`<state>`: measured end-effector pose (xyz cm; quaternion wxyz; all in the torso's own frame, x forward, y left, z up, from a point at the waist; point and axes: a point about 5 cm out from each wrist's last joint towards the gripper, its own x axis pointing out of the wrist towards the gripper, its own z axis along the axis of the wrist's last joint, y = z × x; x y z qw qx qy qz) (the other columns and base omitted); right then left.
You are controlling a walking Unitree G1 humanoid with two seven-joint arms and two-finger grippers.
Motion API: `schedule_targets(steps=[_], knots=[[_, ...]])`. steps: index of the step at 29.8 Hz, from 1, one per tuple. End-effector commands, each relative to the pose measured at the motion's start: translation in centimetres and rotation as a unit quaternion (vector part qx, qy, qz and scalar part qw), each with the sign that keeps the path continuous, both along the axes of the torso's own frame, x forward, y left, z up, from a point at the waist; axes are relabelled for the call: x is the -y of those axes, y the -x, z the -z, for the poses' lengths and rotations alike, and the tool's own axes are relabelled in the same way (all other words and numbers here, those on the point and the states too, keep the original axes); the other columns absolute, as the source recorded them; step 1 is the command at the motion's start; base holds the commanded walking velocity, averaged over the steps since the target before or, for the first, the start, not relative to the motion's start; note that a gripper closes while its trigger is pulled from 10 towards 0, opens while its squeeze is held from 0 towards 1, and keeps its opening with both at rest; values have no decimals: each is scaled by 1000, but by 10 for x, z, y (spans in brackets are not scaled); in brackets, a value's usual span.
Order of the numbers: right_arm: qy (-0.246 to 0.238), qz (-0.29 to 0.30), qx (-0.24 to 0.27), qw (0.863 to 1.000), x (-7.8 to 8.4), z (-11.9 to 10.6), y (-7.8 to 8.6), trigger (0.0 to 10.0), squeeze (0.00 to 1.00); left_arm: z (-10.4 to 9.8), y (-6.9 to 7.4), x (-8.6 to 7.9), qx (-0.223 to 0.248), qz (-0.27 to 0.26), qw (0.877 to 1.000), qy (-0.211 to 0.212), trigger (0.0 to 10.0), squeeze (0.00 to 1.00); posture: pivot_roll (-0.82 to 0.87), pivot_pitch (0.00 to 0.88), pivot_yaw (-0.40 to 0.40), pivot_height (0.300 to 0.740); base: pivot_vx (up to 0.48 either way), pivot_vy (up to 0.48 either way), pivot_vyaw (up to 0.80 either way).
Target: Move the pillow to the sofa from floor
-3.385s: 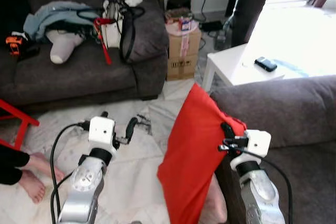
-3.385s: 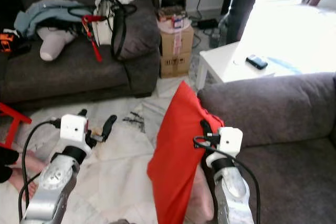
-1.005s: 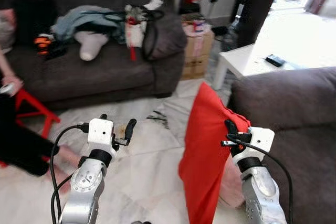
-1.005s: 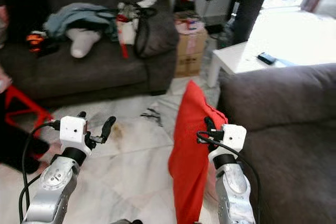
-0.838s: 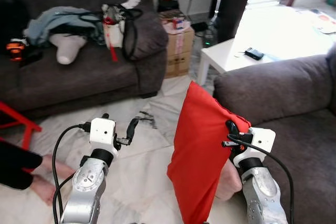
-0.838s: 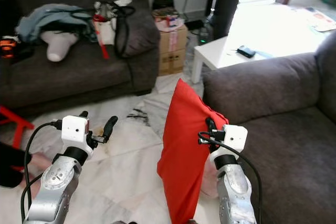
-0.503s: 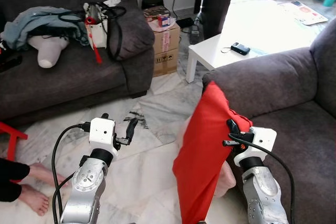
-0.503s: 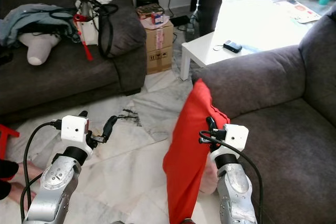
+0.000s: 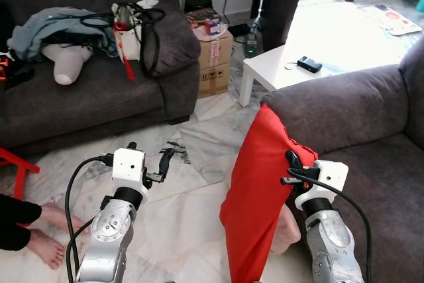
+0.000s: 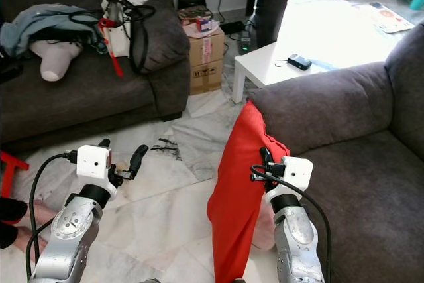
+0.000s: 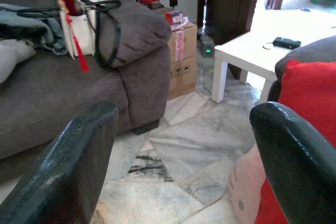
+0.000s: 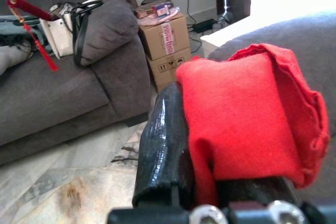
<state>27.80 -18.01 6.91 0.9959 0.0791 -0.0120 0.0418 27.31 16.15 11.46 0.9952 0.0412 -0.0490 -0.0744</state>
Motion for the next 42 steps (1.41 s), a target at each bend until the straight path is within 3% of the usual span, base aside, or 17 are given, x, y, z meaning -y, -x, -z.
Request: schedule_targets(steps=[1,12,42], knots=[[1,3,73,997,0,-28,-11,10000,0,5,2,-4,-12,-5,1000,2,10000,0,0,100,5,740,0,416,0],[-3,6,71,997,0,-28,-12,10000,0,4,2,-3,-11,-3,1000,3,10000,0,-2,100,6,740,0,448,0],[-2,6,62,998,3,-26,-13,10000,0,4,2,-2,-6,-1,1000,1,10000,0,-6,107,3,740,0,18,-800]])
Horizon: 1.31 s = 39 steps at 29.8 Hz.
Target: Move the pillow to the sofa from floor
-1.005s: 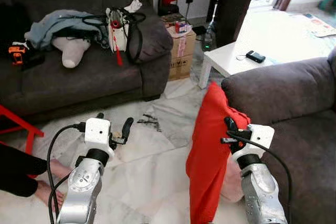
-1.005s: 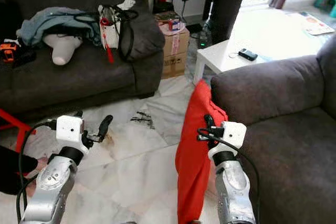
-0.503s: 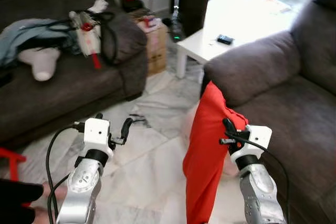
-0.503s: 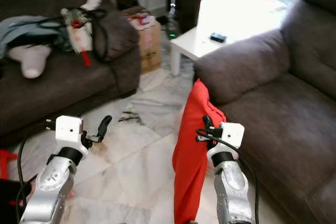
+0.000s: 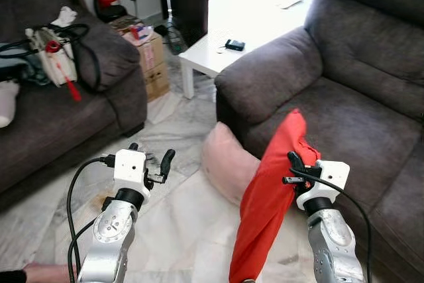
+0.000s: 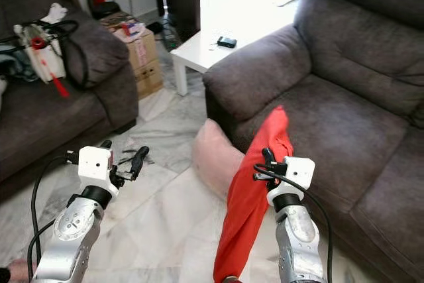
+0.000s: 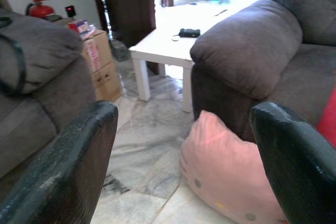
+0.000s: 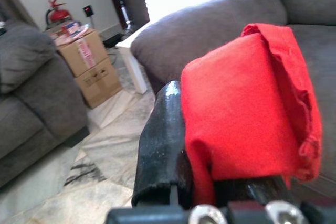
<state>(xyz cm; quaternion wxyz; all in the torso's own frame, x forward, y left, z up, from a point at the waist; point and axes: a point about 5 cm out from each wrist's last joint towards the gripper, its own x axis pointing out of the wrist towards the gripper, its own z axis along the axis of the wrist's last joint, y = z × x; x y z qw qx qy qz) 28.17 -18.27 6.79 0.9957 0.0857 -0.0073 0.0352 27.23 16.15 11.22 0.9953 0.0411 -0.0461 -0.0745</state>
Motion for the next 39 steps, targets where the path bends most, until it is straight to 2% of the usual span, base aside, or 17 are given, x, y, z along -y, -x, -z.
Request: schedule_targets(steps=[1,7,39], knots=[[5,1,67,998,0,-27,-9,10000,0,2,1,-2,-3,-1,1000,1,10000,0,-6,107,3,740,0,0,-800],[5,3,68,998,1,-27,-10,10000,0,3,1,-2,-10,-3,1000,4,10000,0,-6,105,2,740,0,160,-800],[15,14,65,998,7,-27,-13,10000,0,3,1,-1,-9,-1,1000,-3,10000,0,-6,111,0,740,0,0,-800]])
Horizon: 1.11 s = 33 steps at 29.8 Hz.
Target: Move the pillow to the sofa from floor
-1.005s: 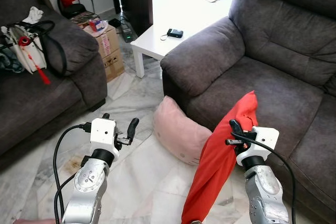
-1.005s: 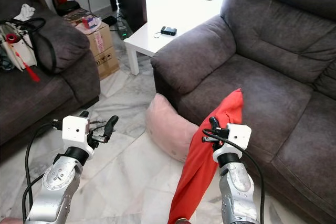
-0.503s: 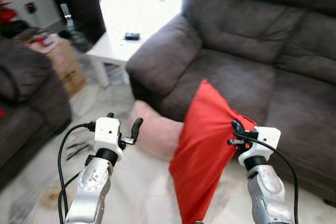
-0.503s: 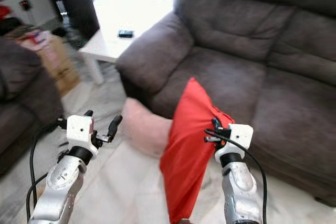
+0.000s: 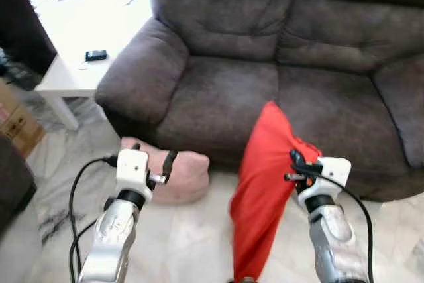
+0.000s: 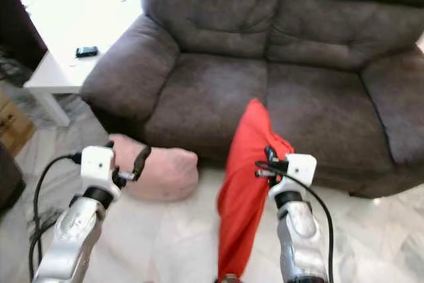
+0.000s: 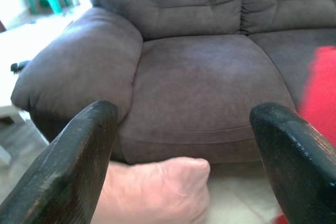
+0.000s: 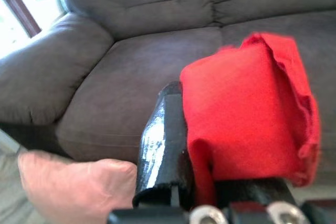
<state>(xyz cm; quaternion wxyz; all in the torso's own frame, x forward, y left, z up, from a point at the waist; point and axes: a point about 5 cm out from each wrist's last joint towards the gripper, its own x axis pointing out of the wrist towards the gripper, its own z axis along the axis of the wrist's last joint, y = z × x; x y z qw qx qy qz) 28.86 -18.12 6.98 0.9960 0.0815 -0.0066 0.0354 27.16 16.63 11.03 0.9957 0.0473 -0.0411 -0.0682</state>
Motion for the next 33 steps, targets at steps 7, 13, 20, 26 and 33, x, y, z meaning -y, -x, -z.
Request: schedule_targets(steps=[7,13,20,26,33], knots=[[19,24,64,997,10,-25,-7,10000,0,2,0,4,-5,6,1000,3,10000,0,-7,108,-1,740,0,0,-527],[38,65,63,995,22,-25,-8,10000,0,2,0,5,-4,6,1000,2,10000,0,-9,102,-1,740,0,0,0],[86,135,50,986,46,-26,-8,10000,0,2,0,5,-4,6,1000,2,10000,0,-10,97,-2,740,0,0,0],[157,215,25,964,71,-24,-4,10000,0,2,0,5,-5,5,1000,2,10000,0,-13,100,-1,740,0,0,0],[213,298,3,931,97,-20,6,10000,0,3,-1,5,-5,5,1000,1,10000,0,-11,103,0,740,0,0,0]])
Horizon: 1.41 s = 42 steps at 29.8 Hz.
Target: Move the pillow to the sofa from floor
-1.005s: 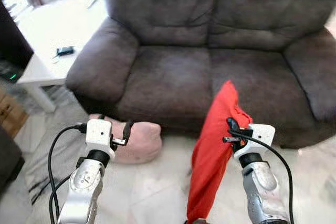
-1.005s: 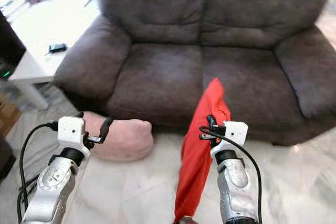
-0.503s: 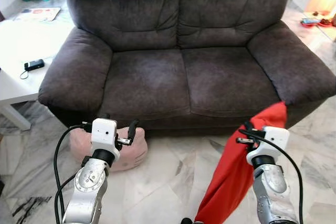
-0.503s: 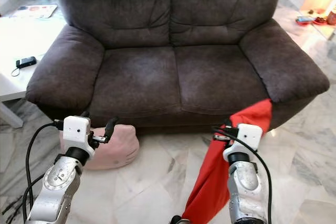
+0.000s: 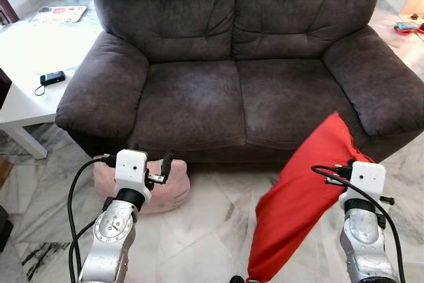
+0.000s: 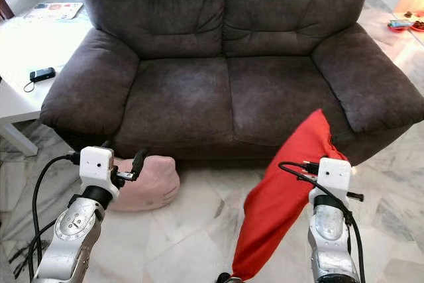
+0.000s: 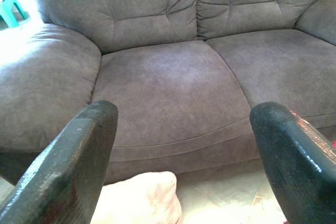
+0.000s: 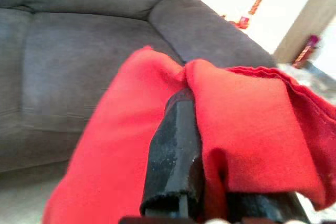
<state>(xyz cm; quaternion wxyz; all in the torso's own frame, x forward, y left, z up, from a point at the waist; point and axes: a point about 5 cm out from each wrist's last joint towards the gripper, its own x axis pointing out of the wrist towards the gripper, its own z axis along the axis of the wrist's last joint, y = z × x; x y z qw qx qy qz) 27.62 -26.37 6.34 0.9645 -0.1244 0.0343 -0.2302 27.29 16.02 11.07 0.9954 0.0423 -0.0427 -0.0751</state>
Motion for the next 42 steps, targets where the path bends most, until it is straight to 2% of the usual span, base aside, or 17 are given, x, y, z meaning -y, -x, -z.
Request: schedule_targets(steps=[1,5,10,11,14,20,22,25,26,27,31,32,34,37,39,41,42], knots=[[53,52,49,996,21,-25,-2,10000,0,3,1,-2,-6,-2,1000,-4,10000,0,-11,105,1,740,0,0,0],[63,61,37,995,26,-22,0,10000,0,3,0,-3,-7,-3,1000,-6,10000,0,-12,106,2,740,0,0,0],[24,-13,40,999,10,-17,-6,10000,0,3,0,-3,-8,-3,1000,-7,10000,0,-13,108,2,740,0,0,0],[-26,-53,42,997,0,-15,-9,10000,0,3,0,-4,-8,-2,1000,-7,10000,0,-13,109,3,740,0,0,0],[-66,-119,37,990,-15,-13,-13,10000,0,3,0,-4,-9,-2,1000,-8,10000,0,-14,109,3,740,0,0,0],[-107,-310,50,944,-61,-25,-14,10000,0,1,-3,-12,-13,-1,1000,-15,10000,0,-14,112,1,740,0,0,0],[-113,-315,52,941,-62,-26,-14,10000,0,1,-3,-13,-13,-1,1000,-14,10000,0,-14,112,1,740,0,0,0],[-138,-380,50,913,-72,-31,-11,10000,0,-2,-5,-18,-15,0,1000,-6,10000,0,-13,108,-1,740,0,0,0],[-138,-380,50,913,-72,-31,-11,10000,0,-2,-5,-18,-15,0,1000,-6,10000,0,-13,108,-1,740,0,0,0],[-140,-411,43,900,-75,-31,-8,10000,0,-4,-6,-19,-18,8,1000,0,10000,0,-12,108,-2,740,0,0,0],[-145,-441,31,885,-78,-31,-3,10000,0,-10,-7,-17,-21,35,999,8,10000,0,-10,107,-3,740,0,0,0],[-146,-455,23,878,-79,-30,-1,10000,0,-11,-7,-16,-30,55,998,-3,10000,0,-7,104,-4,740,0,0,0],[-146,-459,20,876,-79,-30,0,10000,0,-11,-7,-15,-33,62,997,-9,10000,0,-5,103,-4,740,0,0,0],[-152,-501,4,852,-85,-29,5,10000,0,-9,0,-9,-62,126,989,-35,10000,0,-3,100,-3,740,0,0,0],[-153,-507,2,848,-86,-30,6,10000,0,-9,2,-9,-66,136,988,-36,10000,0,-1,100,-3,740,0,0,0],[-159,-536,-11,829,-88,-30,12,10000,0,-12,9,-11,-97,183,978,-27,10000,0,4,96,-2,740,0,0,0],[-163,-555,-21,815,-89,-30,15,10000,0,-17,15,-13,-123,226,966,-14,10000,0,9,96,-3,740,0,0,0]])
